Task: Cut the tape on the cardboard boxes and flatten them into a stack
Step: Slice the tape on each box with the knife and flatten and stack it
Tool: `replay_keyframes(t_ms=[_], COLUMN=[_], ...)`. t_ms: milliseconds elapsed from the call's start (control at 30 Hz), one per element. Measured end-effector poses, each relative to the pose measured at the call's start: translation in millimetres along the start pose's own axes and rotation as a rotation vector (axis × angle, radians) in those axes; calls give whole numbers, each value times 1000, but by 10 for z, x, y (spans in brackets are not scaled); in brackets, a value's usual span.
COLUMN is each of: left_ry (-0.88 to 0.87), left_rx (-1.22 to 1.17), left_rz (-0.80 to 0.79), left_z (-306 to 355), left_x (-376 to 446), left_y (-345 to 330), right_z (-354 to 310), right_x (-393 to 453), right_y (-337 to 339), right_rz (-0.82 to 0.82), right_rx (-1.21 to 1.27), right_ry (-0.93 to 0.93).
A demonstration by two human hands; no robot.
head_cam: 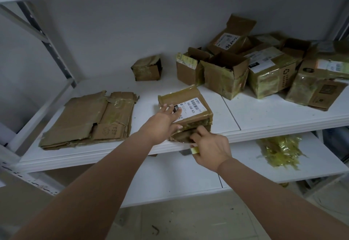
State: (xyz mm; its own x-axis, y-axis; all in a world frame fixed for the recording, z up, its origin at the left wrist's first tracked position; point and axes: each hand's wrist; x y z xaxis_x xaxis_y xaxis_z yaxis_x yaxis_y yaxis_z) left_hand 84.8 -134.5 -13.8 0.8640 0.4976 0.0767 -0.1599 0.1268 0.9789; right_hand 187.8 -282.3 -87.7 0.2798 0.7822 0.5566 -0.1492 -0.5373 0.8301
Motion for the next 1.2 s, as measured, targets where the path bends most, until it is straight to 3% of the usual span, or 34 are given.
replay_keyframes(t_ms=[200,333,433,700,933,1067,1200], left_ry=[38,63,73,106,82,69,122], left_rx=[-47,44,134,276,165,46,-107], left_rz=[38,108,164,171,62,-83,-220], left_z=[-25,45,109,265,288,214,90], left_x=[-41,-124,-129,-13,30,-17,-24], left_y=[16,-55,-119,-173,-60,59,306], right_z=[72,56,138,307,369,457,543], right_x=[-82,97,159,269,329,245,302], right_y=[65,212,264,158,145,233,426], right_rz=[-190,-1,139,39,28,-83,-62], right_rx=[26,83,-7,-101,-48,-13,185], right_ry=[-18,-92,-118,-82,-100,-84,-119])
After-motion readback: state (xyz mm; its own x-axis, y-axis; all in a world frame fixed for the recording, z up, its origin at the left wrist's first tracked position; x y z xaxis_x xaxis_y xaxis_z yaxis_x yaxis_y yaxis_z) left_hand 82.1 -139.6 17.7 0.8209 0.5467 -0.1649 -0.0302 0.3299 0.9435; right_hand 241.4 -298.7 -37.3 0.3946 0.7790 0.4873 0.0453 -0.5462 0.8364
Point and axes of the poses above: each hand's wrist, its own x-axis towards the middle knuckle, its own y-axis out of the back of the hand, z = x × y, and after that the axes turned 10 degrees about z, right-handed
